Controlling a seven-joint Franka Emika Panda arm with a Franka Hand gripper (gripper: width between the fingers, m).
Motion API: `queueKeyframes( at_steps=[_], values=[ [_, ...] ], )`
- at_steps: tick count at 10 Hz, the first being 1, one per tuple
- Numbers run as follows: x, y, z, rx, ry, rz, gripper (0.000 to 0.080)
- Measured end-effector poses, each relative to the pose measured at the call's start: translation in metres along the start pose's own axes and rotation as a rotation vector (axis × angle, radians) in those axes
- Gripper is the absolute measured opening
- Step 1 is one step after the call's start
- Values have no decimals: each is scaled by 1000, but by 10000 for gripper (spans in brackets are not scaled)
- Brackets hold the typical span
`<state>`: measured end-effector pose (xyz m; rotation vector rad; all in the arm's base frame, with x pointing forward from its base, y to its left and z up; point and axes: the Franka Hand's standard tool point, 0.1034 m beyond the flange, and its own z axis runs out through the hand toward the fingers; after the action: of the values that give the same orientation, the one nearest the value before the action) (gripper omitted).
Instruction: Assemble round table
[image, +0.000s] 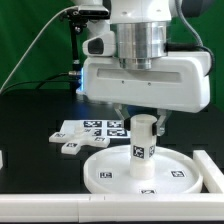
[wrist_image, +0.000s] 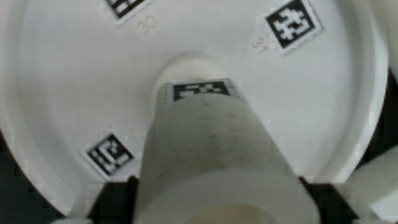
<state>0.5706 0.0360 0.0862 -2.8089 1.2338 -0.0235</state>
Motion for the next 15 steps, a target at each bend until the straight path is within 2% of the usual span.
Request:
queueKeyframes(
  at_steps=[3, 6, 7, 8, 9, 11, 13, 15],
  values=[
    [-3, 3, 0, 47, -46, 371, 412],
    [-4, 3, 1, 47, -51, 405, 434],
    [-5, 3, 2, 44, -45, 307, 434],
    [-6, 3, 2, 45, -41, 161, 597],
    [-6, 4, 3, 48, -37, 7, 639],
    [-9, 0, 1, 59, -17, -169, 648],
    [-8, 1, 2, 58, -13, -316, 649],
    [-9, 0, 3, 44, 7, -644, 649]
  ],
)
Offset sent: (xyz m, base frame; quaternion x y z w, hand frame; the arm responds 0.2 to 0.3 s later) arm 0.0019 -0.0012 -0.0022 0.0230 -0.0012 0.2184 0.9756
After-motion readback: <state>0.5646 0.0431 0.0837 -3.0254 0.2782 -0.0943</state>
